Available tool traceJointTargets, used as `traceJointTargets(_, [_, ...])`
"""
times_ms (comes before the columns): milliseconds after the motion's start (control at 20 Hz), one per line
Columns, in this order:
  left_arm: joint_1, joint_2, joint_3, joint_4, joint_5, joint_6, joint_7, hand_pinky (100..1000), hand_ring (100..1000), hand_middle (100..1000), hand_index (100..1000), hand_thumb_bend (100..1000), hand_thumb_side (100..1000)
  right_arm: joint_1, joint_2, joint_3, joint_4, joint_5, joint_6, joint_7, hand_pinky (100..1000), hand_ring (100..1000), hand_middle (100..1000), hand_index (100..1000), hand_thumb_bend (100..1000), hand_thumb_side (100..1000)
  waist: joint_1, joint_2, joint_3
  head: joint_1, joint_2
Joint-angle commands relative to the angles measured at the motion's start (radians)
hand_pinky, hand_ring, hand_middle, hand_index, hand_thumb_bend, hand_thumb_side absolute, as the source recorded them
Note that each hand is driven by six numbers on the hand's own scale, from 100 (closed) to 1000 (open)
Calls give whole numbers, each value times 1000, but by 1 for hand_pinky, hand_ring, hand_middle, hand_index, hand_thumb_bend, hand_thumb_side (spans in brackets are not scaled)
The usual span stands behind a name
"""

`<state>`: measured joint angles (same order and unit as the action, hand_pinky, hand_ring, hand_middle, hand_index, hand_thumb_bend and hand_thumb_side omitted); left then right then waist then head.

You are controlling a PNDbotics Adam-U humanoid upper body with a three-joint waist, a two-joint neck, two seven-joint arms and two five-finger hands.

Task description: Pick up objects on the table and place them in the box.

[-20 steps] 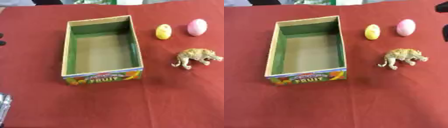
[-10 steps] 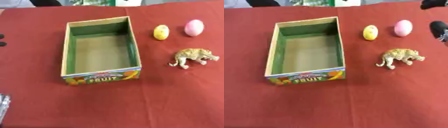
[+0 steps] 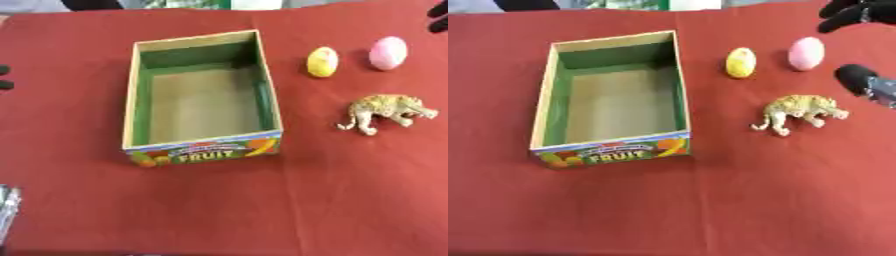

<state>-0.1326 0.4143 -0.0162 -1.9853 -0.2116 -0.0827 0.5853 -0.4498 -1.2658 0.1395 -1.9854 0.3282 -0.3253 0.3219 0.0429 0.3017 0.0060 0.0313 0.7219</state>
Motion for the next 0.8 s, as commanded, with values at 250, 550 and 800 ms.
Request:
traceJointTargets(250, [-7,25,2,-15,1,1,-5,525,601,672,748,100,889,-40,-46,12,-15,3,-23,97,868,912,860,897,293,907,-6,-13,2,9,-6])
traceJointTargets(550, [-12,18,1,-15,2,-1,-4,525,601,672,746,100,889,-60,-37,38,-15,15,4,125,881,922,847,926,318,887,-5,1,10,1,-33])
traceJointTargets(800, [-14,16,-2,-15,4,-2,-8,524,601,672,744,100,889,-82,-25,64,-15,34,62,146,883,926,848,944,336,875,-5,8,18,-12,-40])
